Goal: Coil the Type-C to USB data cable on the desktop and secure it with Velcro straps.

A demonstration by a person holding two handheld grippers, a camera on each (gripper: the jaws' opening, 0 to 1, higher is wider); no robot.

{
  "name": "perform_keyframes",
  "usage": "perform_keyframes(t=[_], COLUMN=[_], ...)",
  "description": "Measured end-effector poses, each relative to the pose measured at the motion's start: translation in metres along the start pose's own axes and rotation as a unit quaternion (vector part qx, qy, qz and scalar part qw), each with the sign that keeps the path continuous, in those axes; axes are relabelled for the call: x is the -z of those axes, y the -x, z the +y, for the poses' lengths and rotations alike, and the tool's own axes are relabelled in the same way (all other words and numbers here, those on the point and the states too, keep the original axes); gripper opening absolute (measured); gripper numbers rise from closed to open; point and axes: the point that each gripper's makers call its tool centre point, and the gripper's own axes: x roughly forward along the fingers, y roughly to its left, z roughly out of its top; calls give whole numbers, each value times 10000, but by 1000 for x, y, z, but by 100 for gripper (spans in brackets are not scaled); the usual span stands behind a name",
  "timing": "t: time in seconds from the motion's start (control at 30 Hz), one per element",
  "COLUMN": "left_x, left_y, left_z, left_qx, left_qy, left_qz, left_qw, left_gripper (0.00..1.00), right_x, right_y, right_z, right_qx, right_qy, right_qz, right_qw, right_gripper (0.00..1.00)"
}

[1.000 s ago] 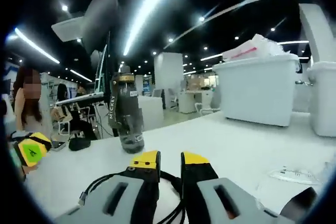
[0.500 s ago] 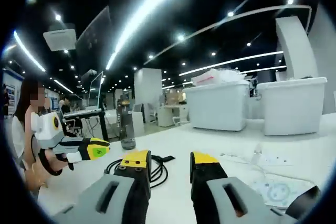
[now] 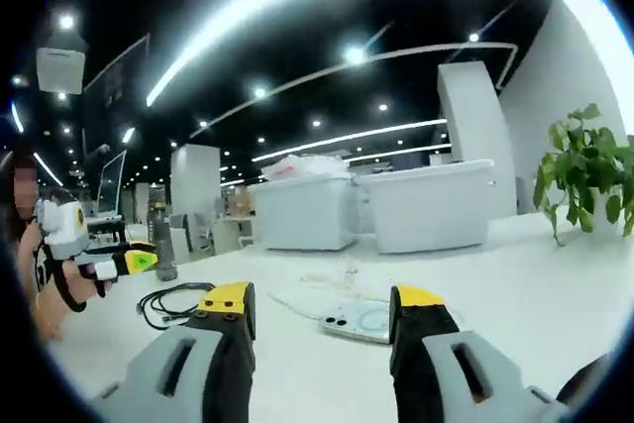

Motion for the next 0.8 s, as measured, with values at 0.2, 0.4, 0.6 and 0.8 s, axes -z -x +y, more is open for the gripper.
perform_keyframes(t=[0.2, 0.4, 0.6, 0.8], left_x=[12, 27, 45, 47], left_y=[3, 4, 8, 8], left_z=[-7, 1, -10, -7], left_qx=[9, -327, -198, -235], left_qy=[-78, -280, -504, -495], left_qz=[-50, 154, 391, 409], left_qw=[10000, 9990, 9978, 9977], left_gripper=[36, 36, 36, 36], right_x=[13, 29, 26, 25], right_y=[0, 6, 14, 18], right_z=[-7, -4, -8, -12], right_qx=[166, 178, 359, 443], right_qy=[153, 209, 233, 218], right_qz=[-45, 30, -118, -177], right_qw=[9997, 9996, 9990, 9986], right_gripper=[59, 61, 61, 61])
